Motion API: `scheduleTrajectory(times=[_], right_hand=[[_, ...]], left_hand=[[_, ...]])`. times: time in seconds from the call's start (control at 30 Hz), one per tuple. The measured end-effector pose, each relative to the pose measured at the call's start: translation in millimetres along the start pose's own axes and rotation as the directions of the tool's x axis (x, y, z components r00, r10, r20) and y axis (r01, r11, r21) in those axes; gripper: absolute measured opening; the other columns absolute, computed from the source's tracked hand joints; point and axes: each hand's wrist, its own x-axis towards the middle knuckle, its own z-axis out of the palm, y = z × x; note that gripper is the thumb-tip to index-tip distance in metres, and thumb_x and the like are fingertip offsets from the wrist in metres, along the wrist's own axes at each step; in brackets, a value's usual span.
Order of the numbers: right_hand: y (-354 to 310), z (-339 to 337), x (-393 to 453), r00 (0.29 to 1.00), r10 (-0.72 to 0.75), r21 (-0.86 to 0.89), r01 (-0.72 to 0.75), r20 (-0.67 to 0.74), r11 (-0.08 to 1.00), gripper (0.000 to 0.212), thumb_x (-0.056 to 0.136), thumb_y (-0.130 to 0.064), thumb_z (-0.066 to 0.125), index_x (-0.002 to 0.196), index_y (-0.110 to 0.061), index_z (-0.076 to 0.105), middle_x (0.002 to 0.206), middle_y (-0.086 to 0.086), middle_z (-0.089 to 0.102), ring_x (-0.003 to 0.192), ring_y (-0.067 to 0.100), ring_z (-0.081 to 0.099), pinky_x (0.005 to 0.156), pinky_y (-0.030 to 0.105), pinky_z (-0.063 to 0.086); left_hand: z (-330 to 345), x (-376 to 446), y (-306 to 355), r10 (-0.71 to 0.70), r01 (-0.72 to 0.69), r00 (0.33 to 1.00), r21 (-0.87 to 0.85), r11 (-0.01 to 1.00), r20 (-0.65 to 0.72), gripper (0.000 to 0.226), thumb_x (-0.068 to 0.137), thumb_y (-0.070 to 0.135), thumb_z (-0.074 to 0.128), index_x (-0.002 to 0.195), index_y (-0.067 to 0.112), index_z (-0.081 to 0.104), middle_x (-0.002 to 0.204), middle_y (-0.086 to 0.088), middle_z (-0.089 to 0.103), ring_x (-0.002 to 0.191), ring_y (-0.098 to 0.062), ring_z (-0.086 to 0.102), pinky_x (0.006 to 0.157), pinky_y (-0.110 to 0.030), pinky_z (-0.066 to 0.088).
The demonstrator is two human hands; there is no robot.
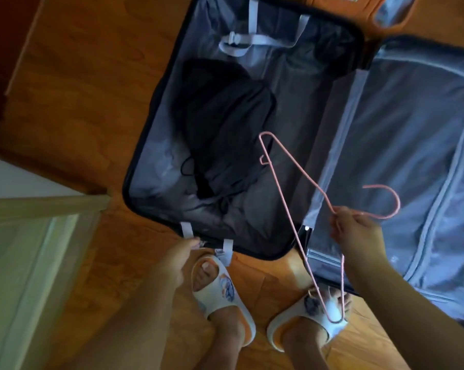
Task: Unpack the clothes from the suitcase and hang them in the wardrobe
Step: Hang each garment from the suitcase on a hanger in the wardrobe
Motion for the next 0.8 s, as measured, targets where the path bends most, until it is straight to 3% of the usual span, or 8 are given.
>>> scheduleTrajectory(times=[0.1,0.2,0.33,0.47,0.53,0.6,0.7,0.8], right_hand=[[7.2,-16.5,-14.6,0.997,0.068,-0.017,-0.069,-0.032,0.997,0.025,0.085,-0.029,0.060,0.064,-0.022,0.073,0.057,-0.001,0.059,0.066,0.024,0.051,0.065,0.042,0.039],[-5.8,-37.9,-26.6,0.994,0.106,-0.006,-0.107,-0.036,0.994,0.025,0.087,-0.026,0.063,0.068,-0.013,0.072,0.065,0.006,0.063,0.066,0.024,0.053,0.064,0.041,0.039],[-43.3,-55.6,-21.5,0.993,0.107,0.010,-0.107,-0.053,0.994,0.021,0.092,-0.020,0.062,0.078,-0.008,0.072,0.073,0.012,0.064,0.062,0.021,0.052,0.060,0.033,0.040],[-80.5,-58.0,-3.2,0.996,0.061,0.033,-0.059,-0.066,0.998,0.021,0.094,-0.019,0.061,0.077,-0.011,0.070,0.074,0.011,0.064,0.061,0.019,0.053,0.062,0.031,0.042],[-89.2,-55.9,8.5,0.997,0.032,0.036,-0.030,-0.069,0.999,0.023,0.092,-0.022,0.060,0.073,-0.011,0.069,0.074,0.013,0.063,0.059,0.019,0.052,0.060,0.033,0.041],[-92.1,-50.1,18.4,0.997,0.021,0.039,-0.019,-0.074,0.999,0.025,0.091,-0.025,0.060,0.072,-0.012,0.070,0.073,0.012,0.063,0.062,0.021,0.053,0.062,0.037,0.042],[-84.4,-40.6,33.9,0.997,0.017,0.056,-0.013,-0.075,0.998,0.024,0.086,-0.031,0.063,0.069,-0.018,0.074,0.069,0.009,0.065,0.066,0.025,0.056,0.067,0.041,0.044],[-68.3,-31.6,46.7,0.997,0.006,0.089,0.001,-0.072,0.996,0.026,0.089,-0.027,0.064,0.066,-0.017,0.073,0.069,0.010,0.065,0.068,0.025,0.056,0.069,0.042,0.044]], left_hand=[[-7.5,-6.4,-3.9,0.055,-0.051,0.998,0.143,0.988,-0.023,0.011,0.100,0.013,0.055,0.090,0.010,0.058,0.086,-0.011,0.059,0.072,-0.019,0.056,0.062,-0.027,0.036],[7.2,-51.3,12.0,0.096,-0.093,0.972,-0.024,0.995,0.212,0.014,0.103,0.012,0.050,0.113,0.007,0.058,0.105,-0.012,0.076,0.086,-0.021,0.074,0.069,-0.023,0.044],[39.5,-105.3,57.0,0.179,-0.078,0.872,-0.232,0.969,0.455,0.025,0.106,0.004,0.044,0.131,0.006,0.050,0.127,-0.012,0.065,0.106,-0.039,0.071,0.095,-0.050,0.056],[66.4,-117.0,90.9,0.034,-0.199,0.848,0.258,0.945,0.528,0.052,0.108,0.014,0.042,0.158,0.019,0.028,0.155,-0.015,0.040,0.085,-0.033,0.075,0.077,-0.043,0.062],[74.2,-96.2,100.9,0.096,-0.394,0.870,0.563,0.727,0.484,0.055,0.106,0.012,0.040,0.159,0.019,0.028,0.149,-0.017,0.048,0.074,-0.024,0.073,0.071,-0.037,0.062],[72.5,-65.9,115.6,0.341,-0.502,0.865,0.632,0.591,0.369,0.045,0.098,0.004,0.045,0.140,0.017,0.056,0.133,-0.015,0.064,0.084,-0.031,0.074,0.074,-0.039,0.062],[56.6,-9.3,135.9,0.587,-0.464,0.809,0.660,0.590,0.044,0.034,0.095,0.015,0.059,0.129,0.013,0.060,0.135,-0.014,0.061,0.120,-0.037,0.060,0.100,-0.041,0.051],[54.5,38.8,155.6,0.534,-0.372,0.839,0.604,0.705,-0.106,0.098,0.082,0.055,0.077,0.155,0.011,0.029,0.156,-0.017,0.036,0.138,-0.039,0.043,0.110,-0.050,0.043]])
